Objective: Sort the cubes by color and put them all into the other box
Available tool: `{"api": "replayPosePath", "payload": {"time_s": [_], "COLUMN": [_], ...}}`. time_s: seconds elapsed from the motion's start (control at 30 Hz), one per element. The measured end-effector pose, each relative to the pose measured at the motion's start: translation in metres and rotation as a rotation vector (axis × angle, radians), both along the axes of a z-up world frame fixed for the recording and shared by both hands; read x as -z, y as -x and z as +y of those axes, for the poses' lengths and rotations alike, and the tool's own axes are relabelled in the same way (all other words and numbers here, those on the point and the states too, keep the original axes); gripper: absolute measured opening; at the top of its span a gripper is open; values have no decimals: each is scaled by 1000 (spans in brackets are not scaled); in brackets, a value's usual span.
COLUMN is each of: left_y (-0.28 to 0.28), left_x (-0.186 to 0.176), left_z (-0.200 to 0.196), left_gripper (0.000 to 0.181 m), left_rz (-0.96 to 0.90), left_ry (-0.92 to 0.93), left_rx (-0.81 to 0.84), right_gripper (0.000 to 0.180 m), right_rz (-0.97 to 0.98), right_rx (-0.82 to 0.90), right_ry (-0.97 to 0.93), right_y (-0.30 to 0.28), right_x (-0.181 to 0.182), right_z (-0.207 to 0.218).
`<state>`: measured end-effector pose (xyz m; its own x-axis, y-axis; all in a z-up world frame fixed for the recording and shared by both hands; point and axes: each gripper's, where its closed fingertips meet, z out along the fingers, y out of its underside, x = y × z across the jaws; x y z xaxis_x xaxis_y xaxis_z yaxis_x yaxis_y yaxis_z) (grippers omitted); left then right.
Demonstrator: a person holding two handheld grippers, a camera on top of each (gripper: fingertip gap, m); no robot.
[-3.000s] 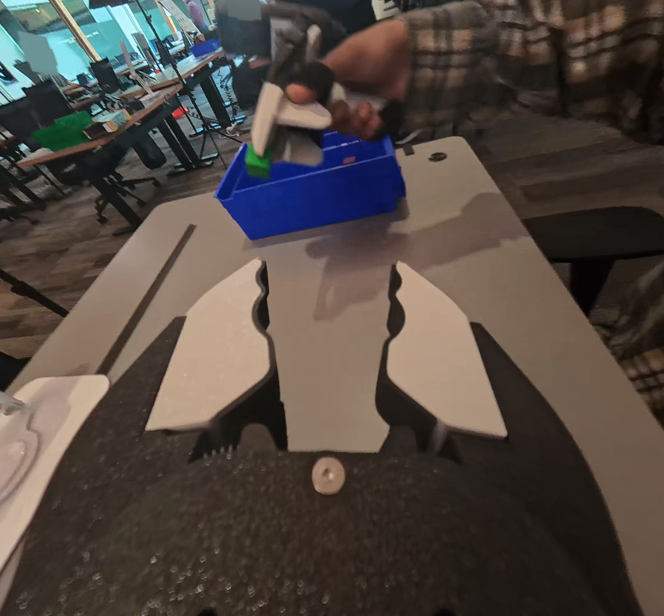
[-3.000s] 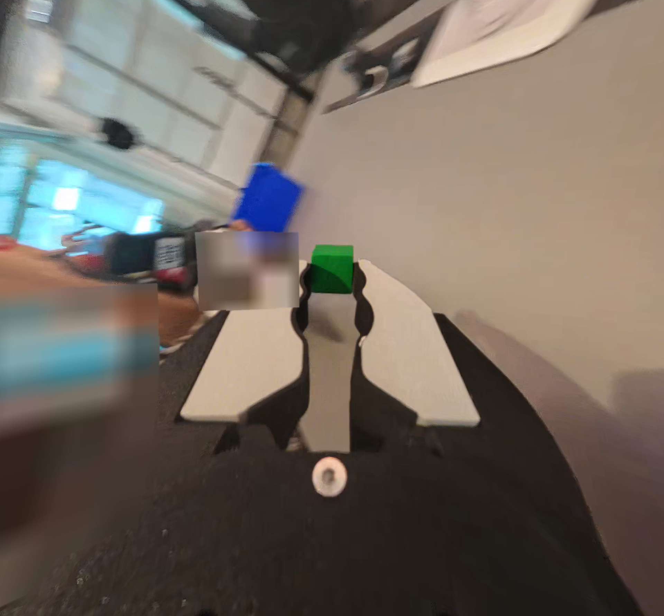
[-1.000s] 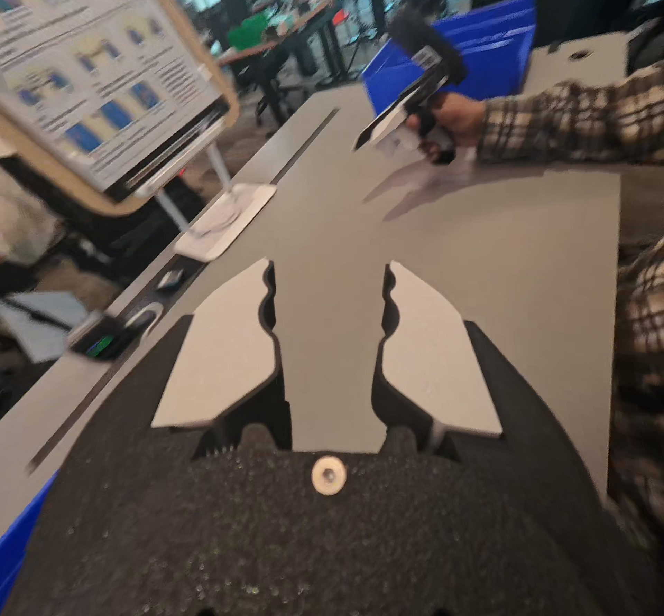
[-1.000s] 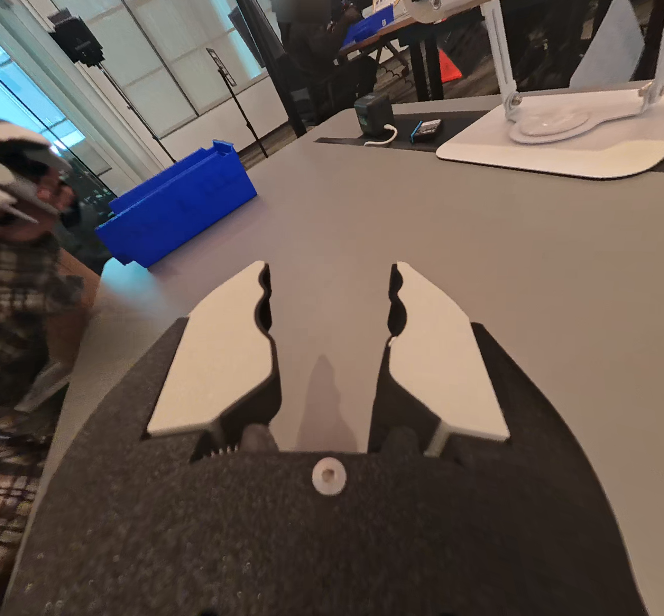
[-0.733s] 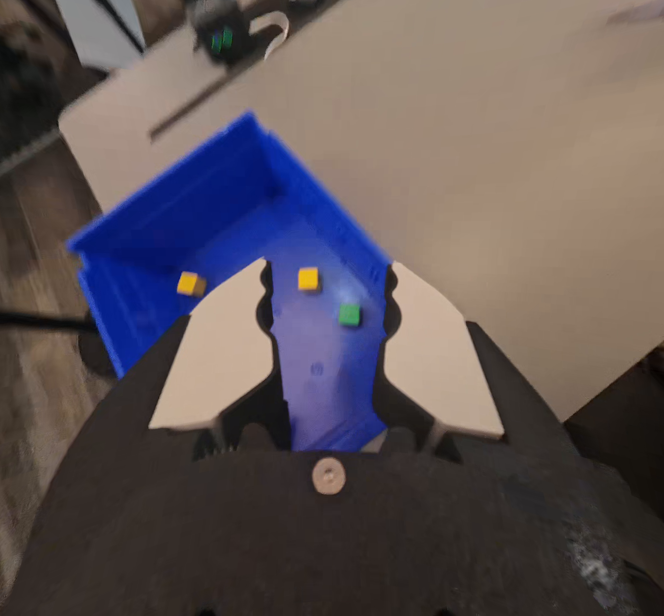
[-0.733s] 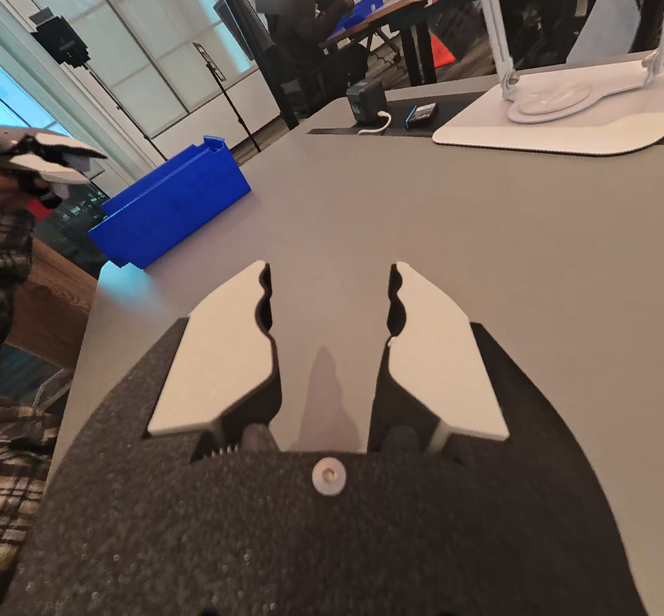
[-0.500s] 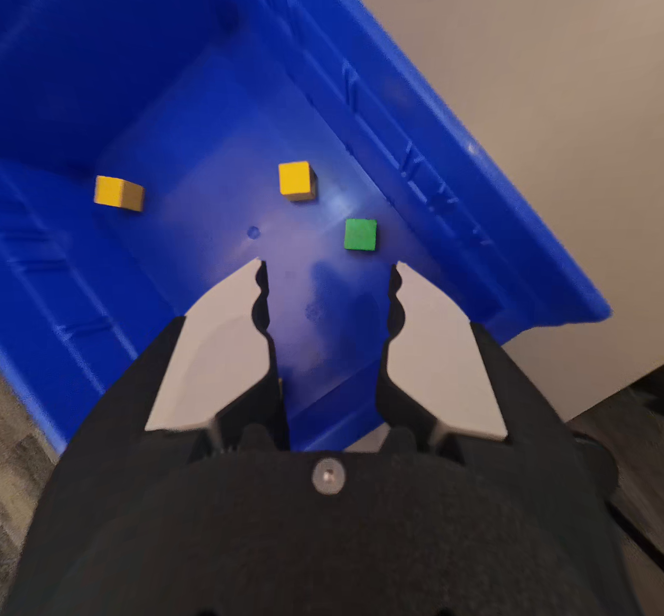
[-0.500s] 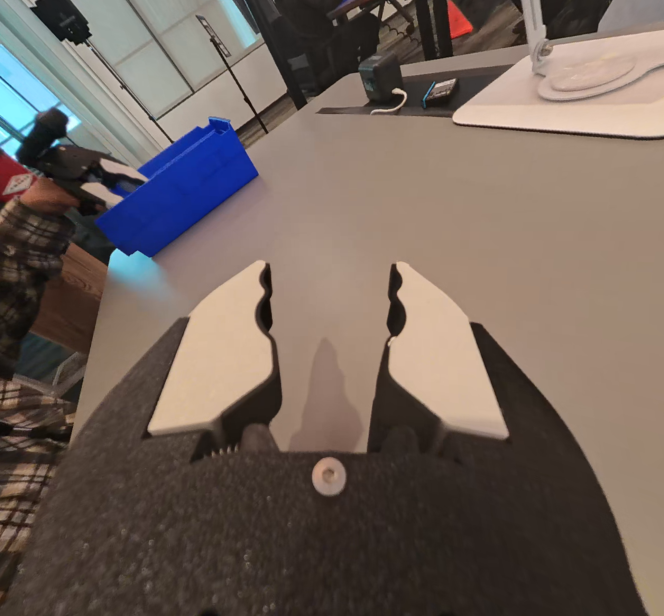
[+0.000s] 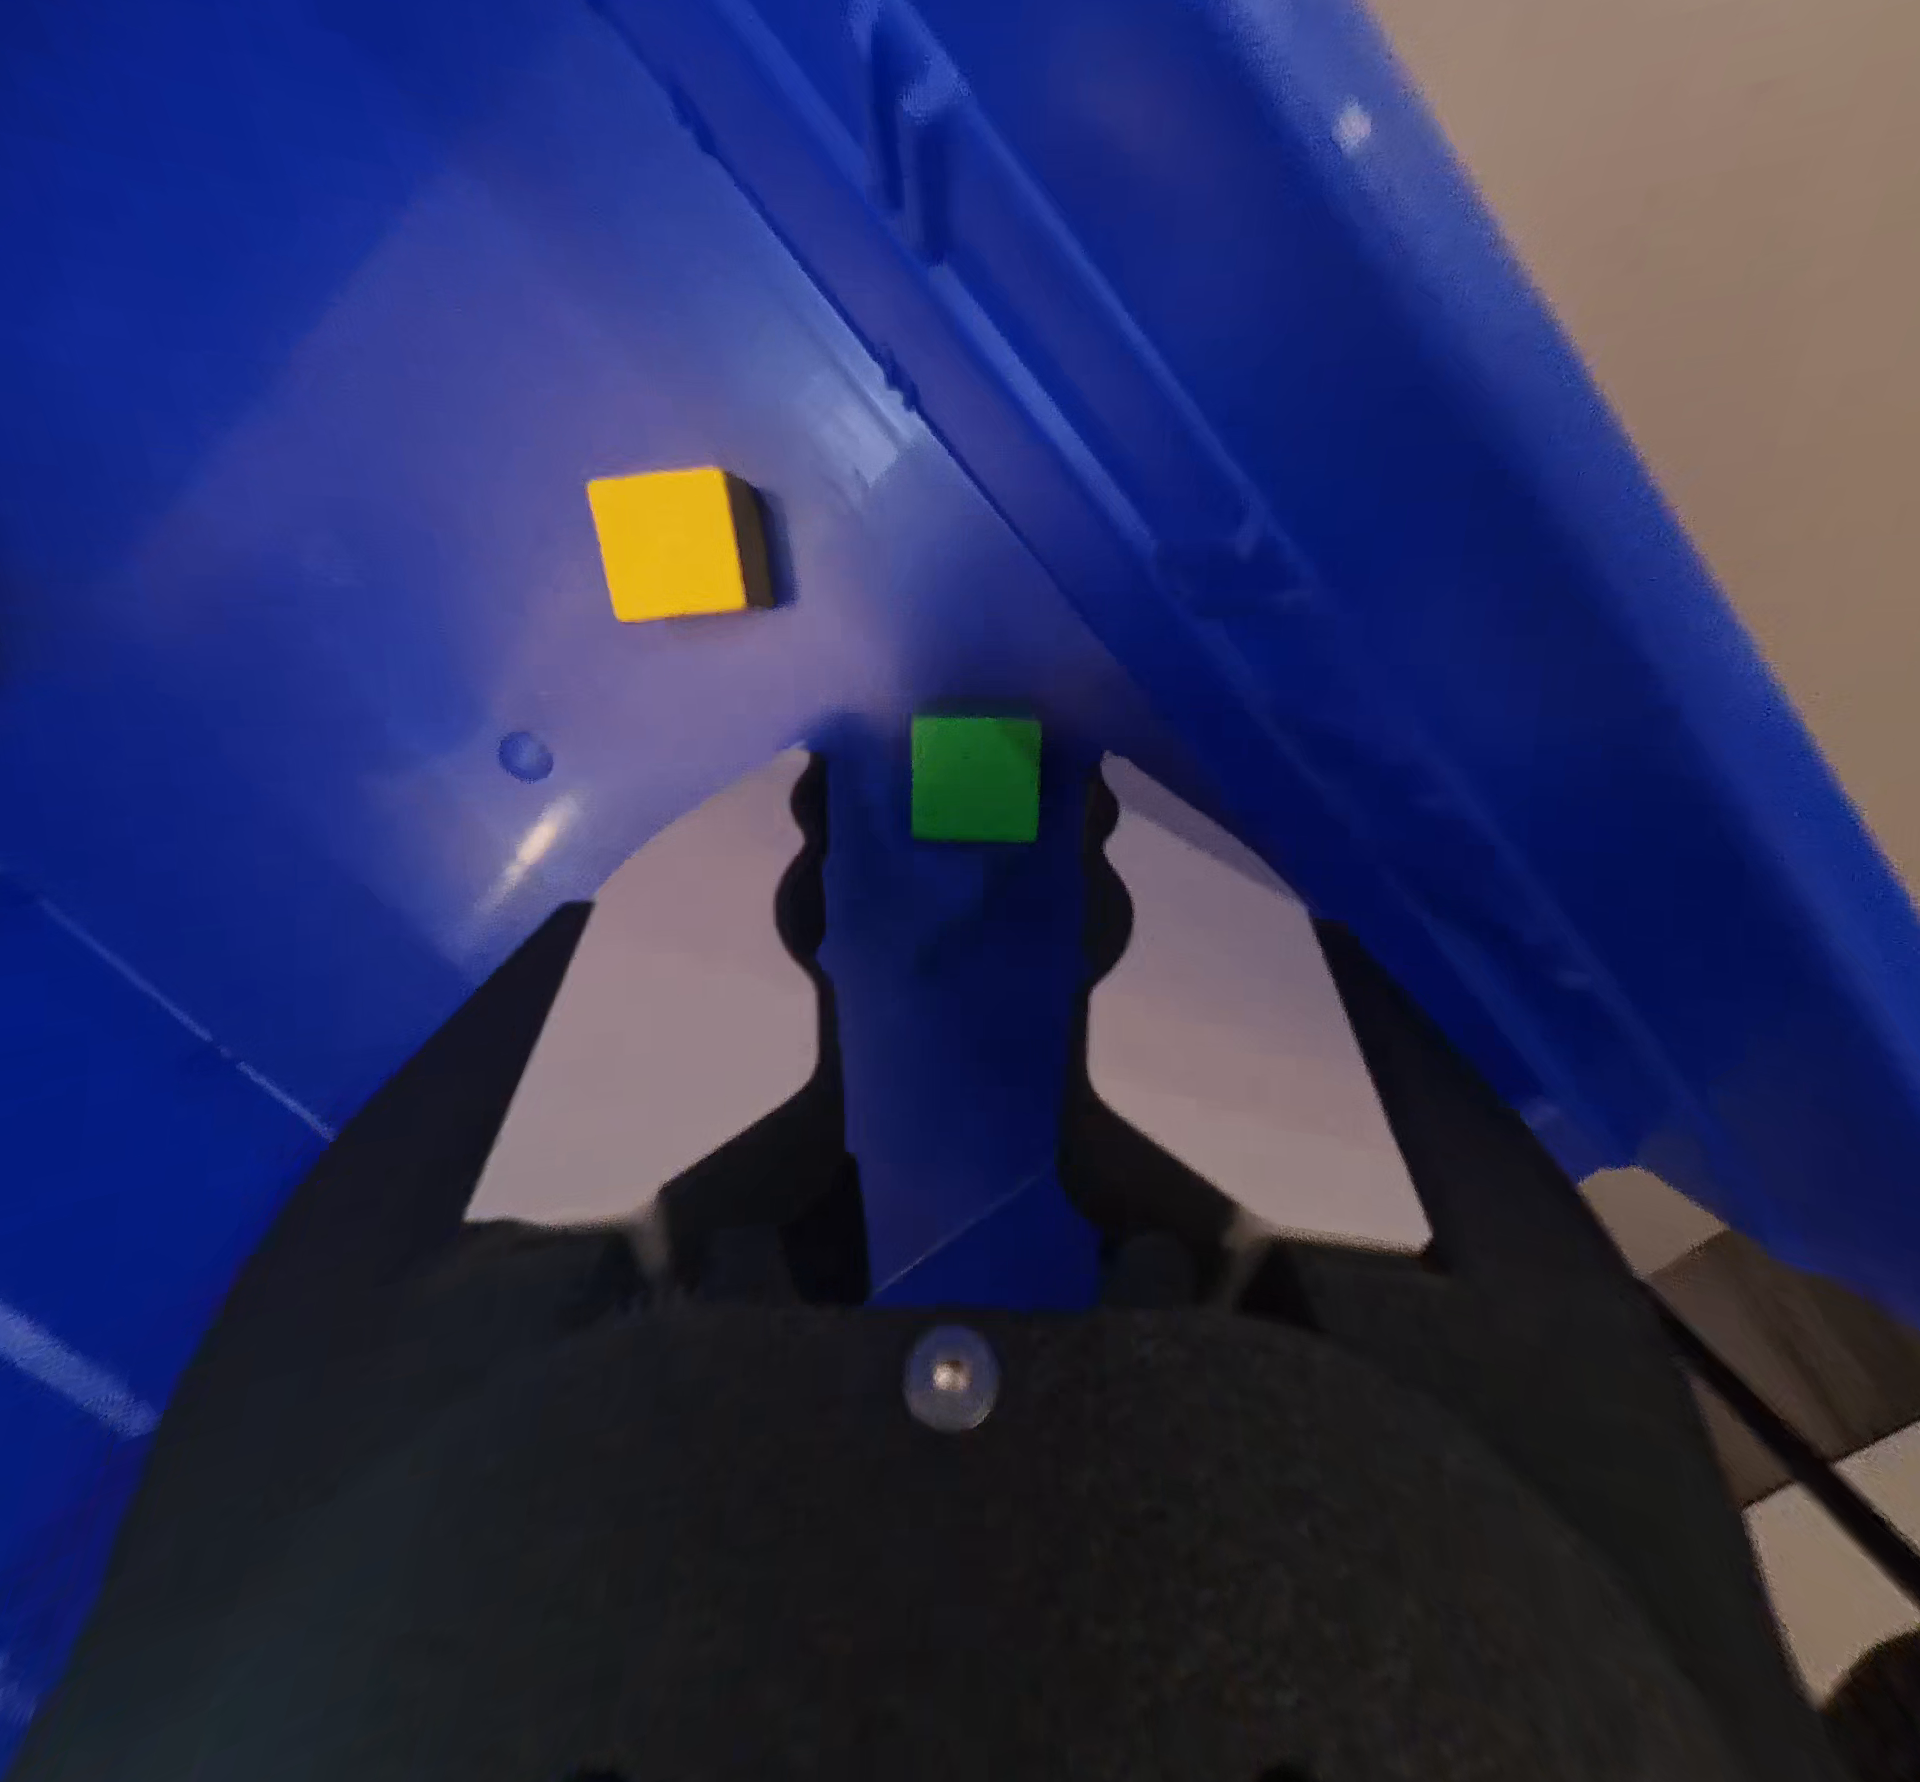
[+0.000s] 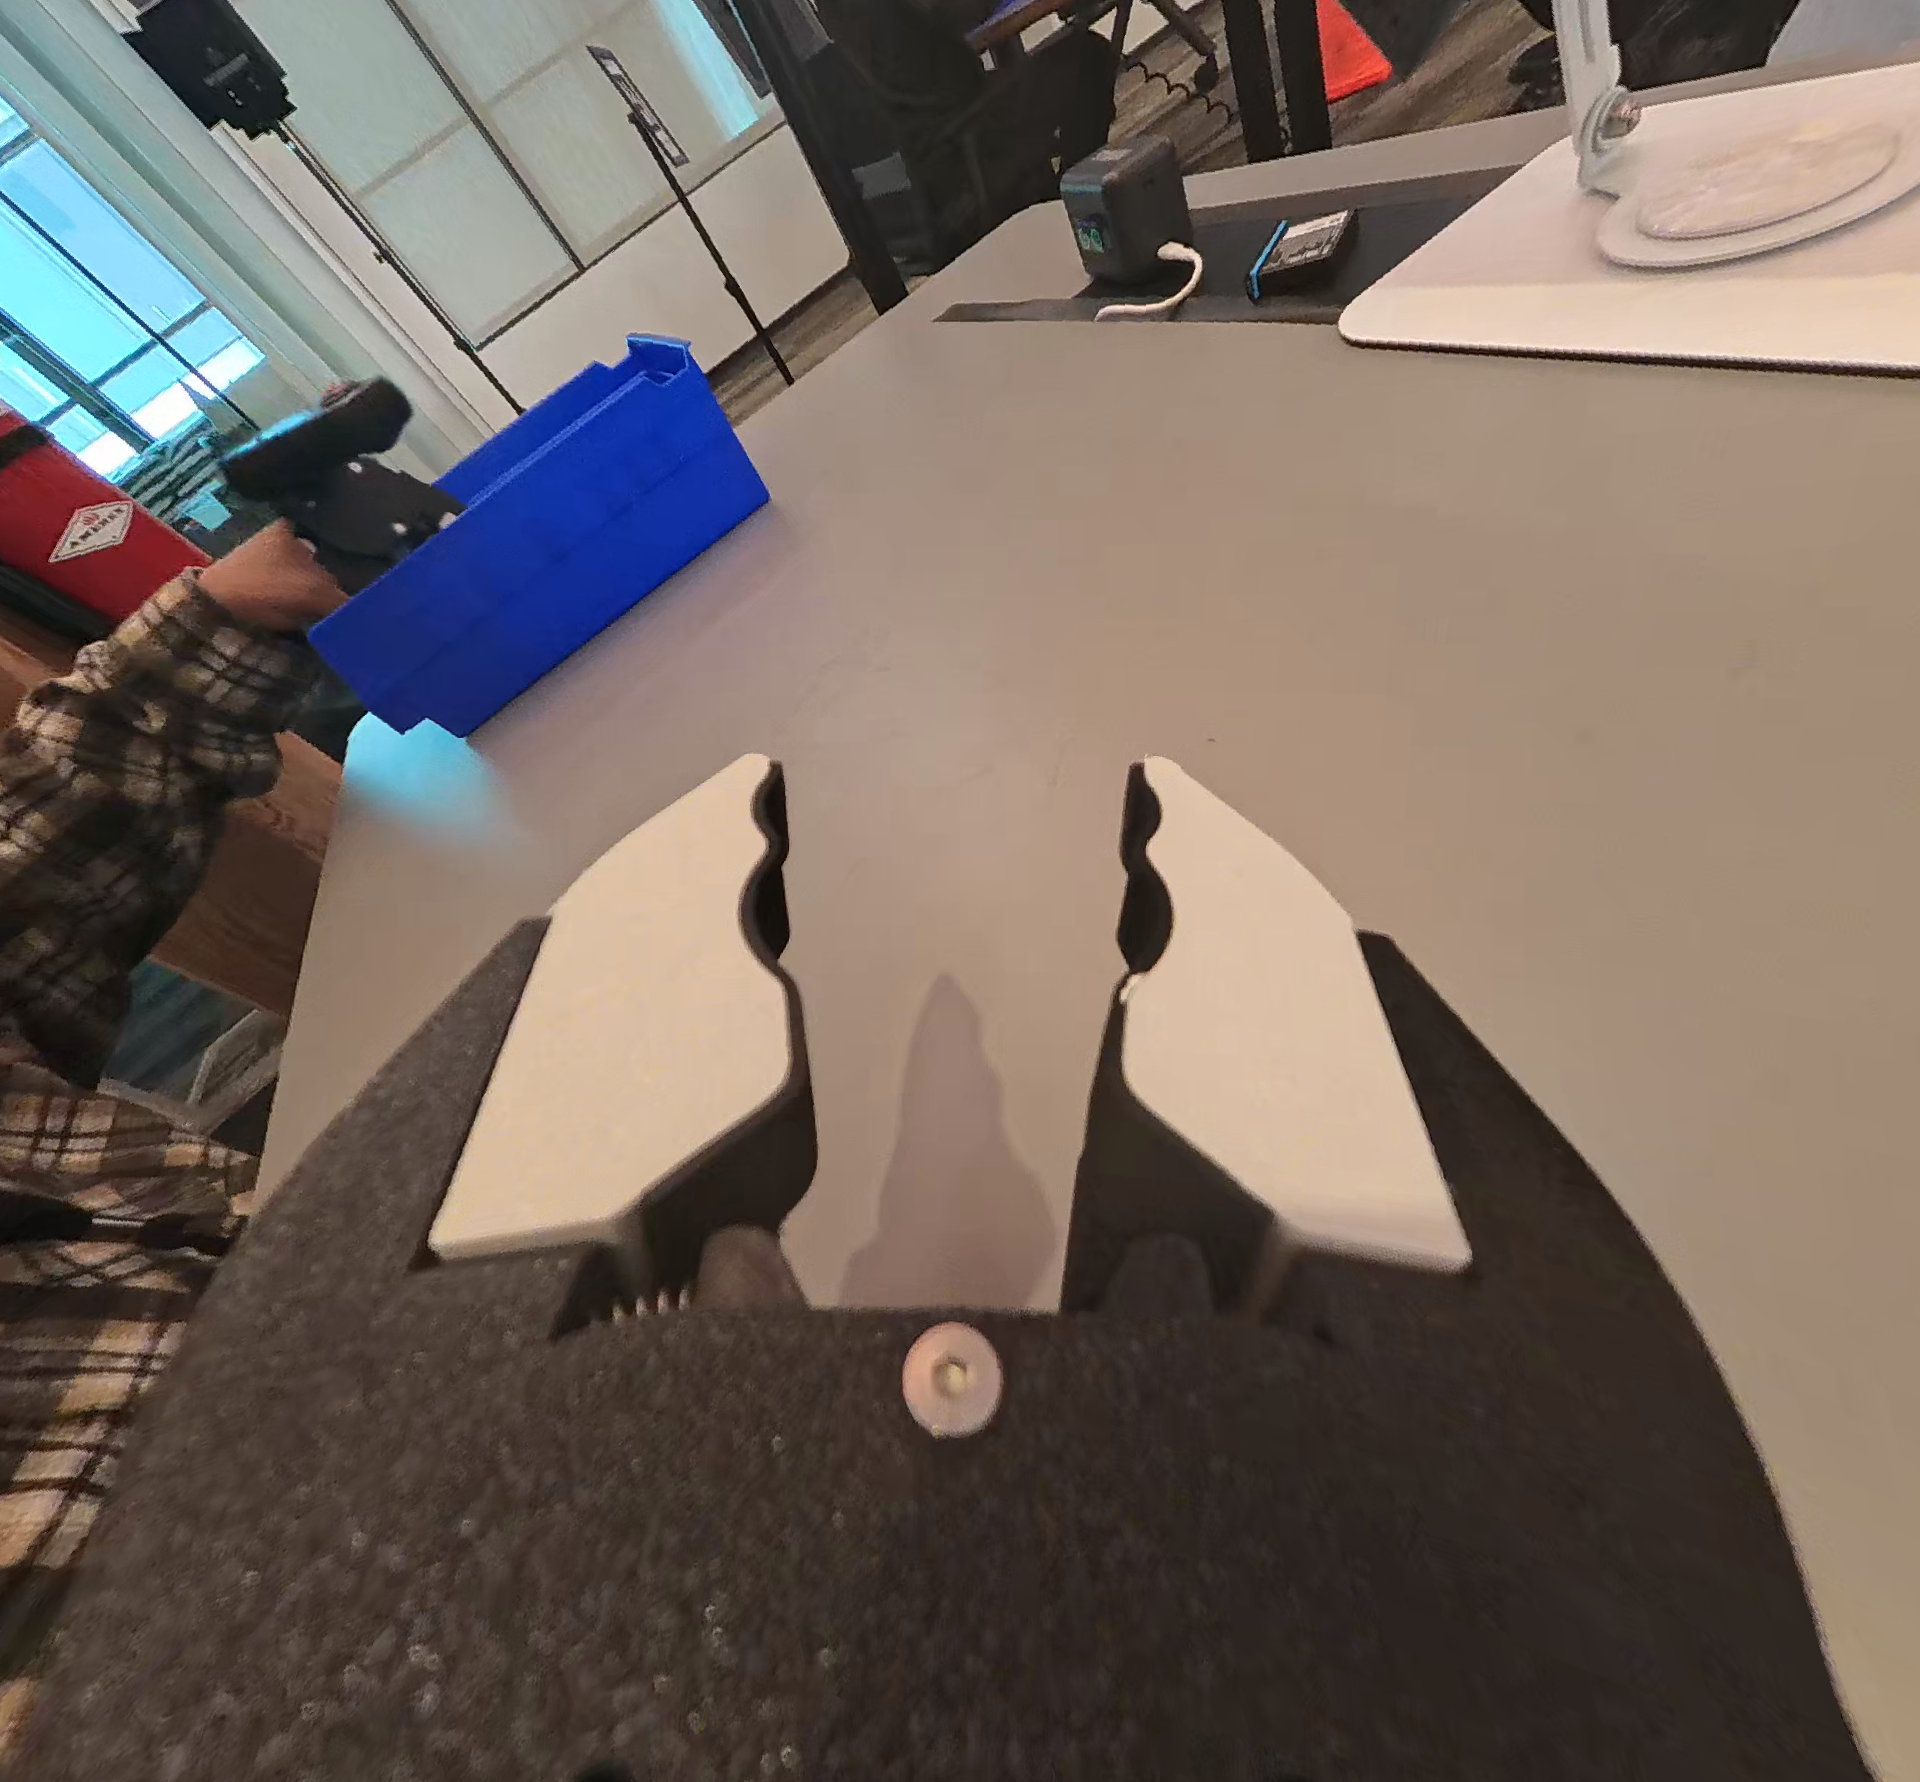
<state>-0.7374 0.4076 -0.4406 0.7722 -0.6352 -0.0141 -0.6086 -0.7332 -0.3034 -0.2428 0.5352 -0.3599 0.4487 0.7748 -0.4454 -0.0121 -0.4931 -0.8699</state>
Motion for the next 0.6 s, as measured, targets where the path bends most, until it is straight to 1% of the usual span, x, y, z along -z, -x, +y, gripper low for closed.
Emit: {"api": "replayPosePath", "payload": {"time_s": [0.03,0.13,0.17,0.23,0.3,0.37,0.47,0.53,0.6], "left_y": [-2,0,-1,0,8,13,-6,-43,-92], "left_x": [0,0,0,0,-9,-35,-99,-146,-188], "left_z": [2,6,6,5,12,27,55,68,74], "left_gripper": [45,26,23,23,23,22,22,22,22], "left_rz": [-24,-15,-15,1,43,37,-39,-109,-203], "left_ry": [4,14,34,74,39,-69,-333,-529,-705], "left_rx": [-9,-18,-15,-7,-11,-36,-1,91,200], "right_gripper": [61,61,60,60,59,58,58,58,58], "right_rz": [4,40,61,93,98,92,95,119,160], "right_rx": [0,-9,-14,-22,-25,-27,-37,-47,-75], "right_ry": [-1,17,23,21,-1,-17,-4,17,45], "right_y": [0,0,1,2,1,1,1,3,6], "right_x": [-1,-4,-7,-17,-25,-32,-41,-48,-58], "right_z": [0,-3,-5,-8,-11,-14,-18,-19,-21]}}
